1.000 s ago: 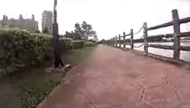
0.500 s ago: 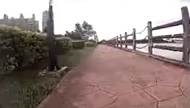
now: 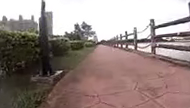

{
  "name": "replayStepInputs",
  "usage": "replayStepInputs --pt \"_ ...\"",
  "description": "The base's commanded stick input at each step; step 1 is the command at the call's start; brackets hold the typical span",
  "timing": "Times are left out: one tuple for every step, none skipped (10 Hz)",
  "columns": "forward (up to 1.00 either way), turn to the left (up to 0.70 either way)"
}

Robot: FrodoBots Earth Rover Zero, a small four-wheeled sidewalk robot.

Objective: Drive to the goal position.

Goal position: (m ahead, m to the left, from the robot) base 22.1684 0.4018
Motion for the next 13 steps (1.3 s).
replayStepInputs --pt "0.70 0.00" --pt "0.70 0.00" --pt "0.70 0.00" --pt "0.70 0.00" --pt "0.70 0.00" --pt "0.70 0.00" --pt "0.70 0.00" --pt "0.70 0.00" --pt "0.70 0.00" --pt "0.70 0.00" --pt "0.70 0.00" --pt "0.70 0.00" --pt "0.70 0.00"
